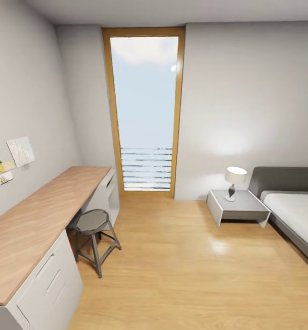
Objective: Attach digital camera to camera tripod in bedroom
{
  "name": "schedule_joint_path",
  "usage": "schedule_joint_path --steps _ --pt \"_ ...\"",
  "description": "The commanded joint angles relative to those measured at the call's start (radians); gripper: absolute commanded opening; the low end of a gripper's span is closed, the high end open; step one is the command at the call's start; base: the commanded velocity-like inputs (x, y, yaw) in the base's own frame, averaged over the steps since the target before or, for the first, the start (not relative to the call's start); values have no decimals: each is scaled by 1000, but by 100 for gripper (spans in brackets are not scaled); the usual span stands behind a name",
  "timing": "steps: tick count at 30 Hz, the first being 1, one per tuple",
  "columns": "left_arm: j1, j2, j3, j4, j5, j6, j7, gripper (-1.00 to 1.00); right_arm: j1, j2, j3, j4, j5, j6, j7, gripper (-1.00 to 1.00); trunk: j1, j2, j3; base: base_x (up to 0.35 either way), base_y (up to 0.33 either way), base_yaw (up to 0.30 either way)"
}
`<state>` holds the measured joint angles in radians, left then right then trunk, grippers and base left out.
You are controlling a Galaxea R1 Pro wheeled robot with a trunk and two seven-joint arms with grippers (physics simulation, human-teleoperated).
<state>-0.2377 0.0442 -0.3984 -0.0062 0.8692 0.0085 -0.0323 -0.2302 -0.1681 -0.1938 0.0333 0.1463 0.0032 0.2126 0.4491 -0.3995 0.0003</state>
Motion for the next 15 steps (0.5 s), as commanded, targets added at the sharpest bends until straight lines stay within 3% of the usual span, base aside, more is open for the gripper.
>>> schedule_joint_path --steps 1,15 --pt "0 0 -8 0 8 0 -3 -100 -1 -1 -9 2 10 0 2 100 1 -1 0 326 0 -195" --pt "0 -1 -8 0 8 -2 -3 -100 -1 -1 -9 2 9 0 2 100 1 -1 0 326 91 -269"
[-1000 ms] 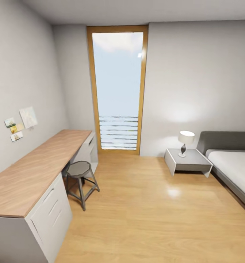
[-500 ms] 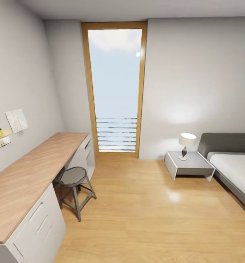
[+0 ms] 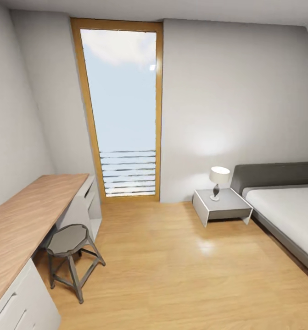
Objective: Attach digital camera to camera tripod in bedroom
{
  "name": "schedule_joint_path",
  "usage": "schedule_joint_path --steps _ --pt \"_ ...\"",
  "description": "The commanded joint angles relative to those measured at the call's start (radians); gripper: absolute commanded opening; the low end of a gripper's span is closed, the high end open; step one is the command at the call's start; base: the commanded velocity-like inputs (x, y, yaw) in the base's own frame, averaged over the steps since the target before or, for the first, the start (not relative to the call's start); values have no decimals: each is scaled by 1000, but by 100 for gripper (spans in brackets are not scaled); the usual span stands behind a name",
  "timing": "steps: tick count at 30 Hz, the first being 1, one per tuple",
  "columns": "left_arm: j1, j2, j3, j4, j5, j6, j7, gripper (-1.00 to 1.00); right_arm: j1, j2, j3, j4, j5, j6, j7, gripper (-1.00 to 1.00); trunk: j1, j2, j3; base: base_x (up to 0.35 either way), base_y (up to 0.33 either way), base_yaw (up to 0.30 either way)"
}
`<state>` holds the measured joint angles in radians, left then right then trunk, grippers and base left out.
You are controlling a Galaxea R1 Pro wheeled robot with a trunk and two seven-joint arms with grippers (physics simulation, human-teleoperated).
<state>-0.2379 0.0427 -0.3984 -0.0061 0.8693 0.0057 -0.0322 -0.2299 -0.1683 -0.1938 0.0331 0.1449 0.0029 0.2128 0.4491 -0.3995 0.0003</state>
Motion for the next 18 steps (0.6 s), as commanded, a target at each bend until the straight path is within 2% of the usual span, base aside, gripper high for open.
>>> schedule_joint_path --steps 1,11,18 --pt "0 0 -9 0 8 0 -3 -100 -1 0 -9 2 10 0 2 100 1 -1 0 326 148 -282" --pt "0 0 -9 0 8 0 -3 -100 -1 0 -9 2 10 1 2 100 1 -1 0 326 137 -283" --pt "0 0 -8 0 10 1 -3 -100 -1 0 -9 2 10 1 2 100 1 -1 0 326 44 -284"
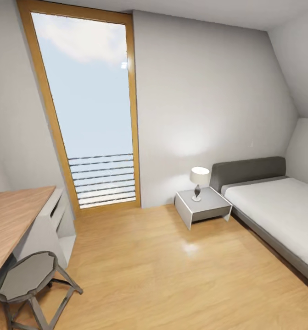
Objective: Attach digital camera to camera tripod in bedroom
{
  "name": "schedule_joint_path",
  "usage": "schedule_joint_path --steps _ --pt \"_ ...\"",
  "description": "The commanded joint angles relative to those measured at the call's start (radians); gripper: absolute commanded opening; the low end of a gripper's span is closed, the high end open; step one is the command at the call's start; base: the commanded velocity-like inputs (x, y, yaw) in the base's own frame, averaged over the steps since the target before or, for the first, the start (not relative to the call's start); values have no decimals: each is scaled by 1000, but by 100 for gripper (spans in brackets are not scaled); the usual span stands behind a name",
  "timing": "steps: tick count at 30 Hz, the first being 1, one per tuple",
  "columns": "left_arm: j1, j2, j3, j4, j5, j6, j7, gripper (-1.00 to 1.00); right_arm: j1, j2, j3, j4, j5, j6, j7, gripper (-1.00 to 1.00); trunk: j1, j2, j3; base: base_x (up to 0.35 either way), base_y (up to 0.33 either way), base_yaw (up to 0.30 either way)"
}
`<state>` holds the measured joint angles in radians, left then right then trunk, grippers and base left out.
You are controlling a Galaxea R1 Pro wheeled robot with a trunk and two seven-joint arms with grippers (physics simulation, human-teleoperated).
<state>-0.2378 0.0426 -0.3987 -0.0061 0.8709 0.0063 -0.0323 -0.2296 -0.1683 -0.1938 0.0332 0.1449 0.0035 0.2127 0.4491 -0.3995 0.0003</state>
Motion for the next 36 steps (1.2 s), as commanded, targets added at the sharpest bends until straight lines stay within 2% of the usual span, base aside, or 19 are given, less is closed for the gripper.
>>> schedule_joint_path --steps 1,18,36 --pt "0 0 -8 0 8 1 -3 -100 -1 0 -9 2 10 0 2 100 1 -1 0 326 14 -284" --pt "0 0 -8 1 10 -1 -3 -100 -2 0 -9 2 9 0 2 100 1 -1 0 311 3 -284" --pt "0 1 -7 2 15 -4 -1 -100 -2 0 -11 2 4 3 2 100 1 -1 0 34 0 -284"
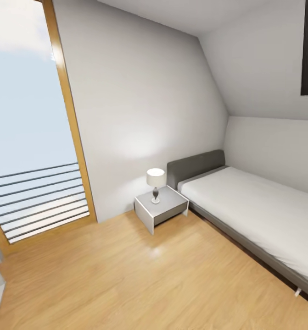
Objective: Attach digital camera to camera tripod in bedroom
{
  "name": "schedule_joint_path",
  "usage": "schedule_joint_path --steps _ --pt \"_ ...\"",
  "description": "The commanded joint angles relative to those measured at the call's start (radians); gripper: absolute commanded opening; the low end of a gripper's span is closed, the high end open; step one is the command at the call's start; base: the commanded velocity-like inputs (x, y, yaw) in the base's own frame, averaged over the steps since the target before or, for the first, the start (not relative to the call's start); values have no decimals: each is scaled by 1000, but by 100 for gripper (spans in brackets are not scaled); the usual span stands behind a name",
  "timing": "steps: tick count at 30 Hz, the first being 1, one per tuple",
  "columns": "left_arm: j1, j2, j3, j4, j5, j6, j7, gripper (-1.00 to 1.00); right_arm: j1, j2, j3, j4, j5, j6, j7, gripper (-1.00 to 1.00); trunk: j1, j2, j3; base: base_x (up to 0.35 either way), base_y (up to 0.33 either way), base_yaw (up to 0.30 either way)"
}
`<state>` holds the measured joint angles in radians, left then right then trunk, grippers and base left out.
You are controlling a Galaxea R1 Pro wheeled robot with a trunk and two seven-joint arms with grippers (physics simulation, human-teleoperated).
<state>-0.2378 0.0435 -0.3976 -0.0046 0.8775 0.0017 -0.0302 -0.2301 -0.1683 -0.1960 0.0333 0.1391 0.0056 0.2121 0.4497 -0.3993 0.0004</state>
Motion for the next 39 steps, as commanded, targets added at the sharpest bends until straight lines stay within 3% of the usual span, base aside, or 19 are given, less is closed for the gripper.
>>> schedule_joint_path --steps 1,27,39 --pt "0 0 -8 0 10 0 -2 -100 -1 0 -9 2 10 1 2 100 0 -1 0 1 0 -285" --pt "0 2 -1 2 24 0 4 -100 -1 -1 -14 2 8 -1 -7 100 0 -1 0 0 0 -287" --pt "0 4 0 3 26 0 4 -100 -1 1 -14 2 4 -21 -45 100 0 -1 0 0 0 -289"
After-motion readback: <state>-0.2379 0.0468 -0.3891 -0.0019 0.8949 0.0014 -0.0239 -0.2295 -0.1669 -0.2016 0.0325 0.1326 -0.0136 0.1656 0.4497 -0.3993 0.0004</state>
